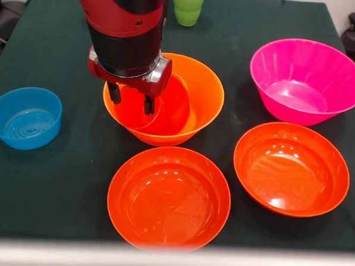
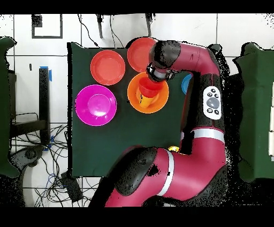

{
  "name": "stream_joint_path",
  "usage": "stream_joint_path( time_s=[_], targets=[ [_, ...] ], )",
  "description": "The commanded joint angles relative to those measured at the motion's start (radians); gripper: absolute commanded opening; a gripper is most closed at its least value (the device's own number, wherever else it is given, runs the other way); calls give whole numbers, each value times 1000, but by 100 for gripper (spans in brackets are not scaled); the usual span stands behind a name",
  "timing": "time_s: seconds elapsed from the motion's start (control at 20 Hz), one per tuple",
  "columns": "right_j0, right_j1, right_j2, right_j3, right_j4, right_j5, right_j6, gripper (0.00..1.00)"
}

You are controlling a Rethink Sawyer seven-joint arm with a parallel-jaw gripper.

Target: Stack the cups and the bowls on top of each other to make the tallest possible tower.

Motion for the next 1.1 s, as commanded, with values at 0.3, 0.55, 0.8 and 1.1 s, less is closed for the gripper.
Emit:
stream_joint_path(
  time_s=[0.3, 0.55, 0.8, 1.1],
  targets=[
    [18, -16, 21, 92, 18, 85, -13, 100],
    [21, -35, 24, 122, 40, 101, -4, 100],
    [27, -50, 19, 136, 55, 118, -2, 100],
    [29, -66, 13, 149, 68, 144, -4, 100]
  ],
)
